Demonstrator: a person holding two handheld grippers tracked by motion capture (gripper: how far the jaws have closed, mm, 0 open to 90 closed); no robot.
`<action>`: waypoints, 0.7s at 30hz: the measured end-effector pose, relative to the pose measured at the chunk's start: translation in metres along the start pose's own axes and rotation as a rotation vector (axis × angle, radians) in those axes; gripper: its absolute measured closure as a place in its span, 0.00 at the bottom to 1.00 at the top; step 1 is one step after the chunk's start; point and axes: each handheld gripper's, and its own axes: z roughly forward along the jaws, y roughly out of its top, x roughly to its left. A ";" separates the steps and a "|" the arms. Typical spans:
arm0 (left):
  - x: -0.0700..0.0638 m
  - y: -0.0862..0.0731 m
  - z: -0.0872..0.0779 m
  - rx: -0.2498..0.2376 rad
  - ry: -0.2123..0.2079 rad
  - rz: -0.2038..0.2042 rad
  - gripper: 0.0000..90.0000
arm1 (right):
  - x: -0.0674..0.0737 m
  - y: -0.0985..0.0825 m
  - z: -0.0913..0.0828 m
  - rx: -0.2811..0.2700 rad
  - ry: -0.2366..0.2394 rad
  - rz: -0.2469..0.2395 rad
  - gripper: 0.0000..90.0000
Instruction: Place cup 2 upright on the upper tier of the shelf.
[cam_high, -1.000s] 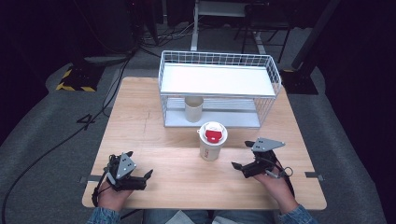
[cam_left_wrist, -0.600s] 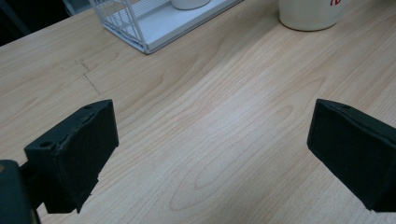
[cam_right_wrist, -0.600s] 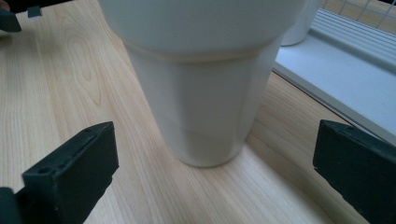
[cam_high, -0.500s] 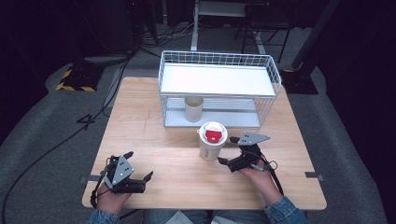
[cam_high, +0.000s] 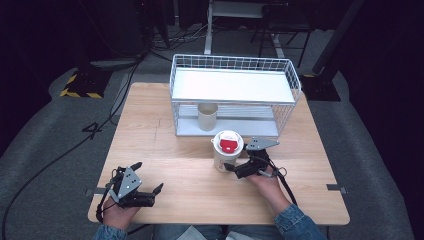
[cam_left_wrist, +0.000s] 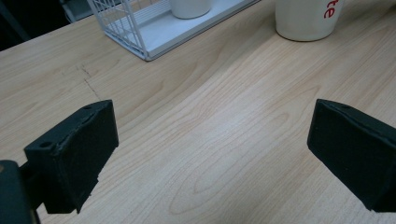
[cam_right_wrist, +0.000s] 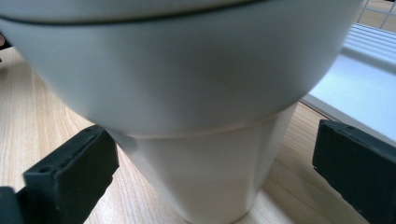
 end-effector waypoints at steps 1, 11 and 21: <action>0.000 0.000 0.000 -0.001 -0.001 0.000 0.03 | 0.000 -0.001 0.001 0.001 0.009 -0.002 0.05; 0.000 -0.001 -0.001 -0.002 -0.004 -0.004 0.03 | 0.005 0.000 0.002 -0.005 0.011 -0.064 0.16; 0.001 -0.001 -0.001 0.010 0.004 -0.003 0.03 | 0.007 0.000 0.002 -0.008 0.001 -0.067 0.17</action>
